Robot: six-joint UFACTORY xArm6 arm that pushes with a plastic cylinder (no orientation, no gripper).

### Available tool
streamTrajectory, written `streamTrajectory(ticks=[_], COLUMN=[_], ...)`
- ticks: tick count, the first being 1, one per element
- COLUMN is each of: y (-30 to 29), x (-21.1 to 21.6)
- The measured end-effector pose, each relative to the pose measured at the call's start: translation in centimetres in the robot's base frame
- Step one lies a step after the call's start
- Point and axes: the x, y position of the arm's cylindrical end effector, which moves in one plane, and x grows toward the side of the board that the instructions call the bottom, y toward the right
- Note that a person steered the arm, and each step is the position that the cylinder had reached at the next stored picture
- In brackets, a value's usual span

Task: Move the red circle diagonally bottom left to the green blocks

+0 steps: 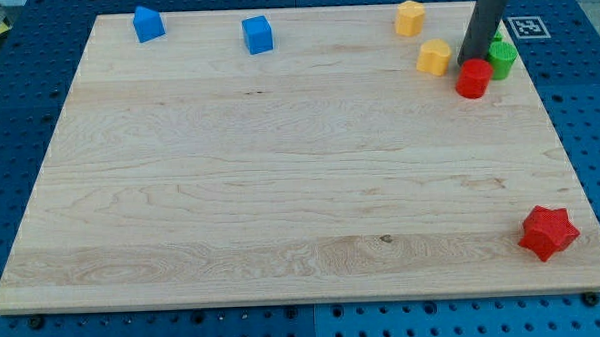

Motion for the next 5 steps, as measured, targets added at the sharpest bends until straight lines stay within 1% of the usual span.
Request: streamTrajectory(ticks=[2, 3, 5], y=[0.0, 0.3, 0.3], x=[6.7, 9.2, 12.1])
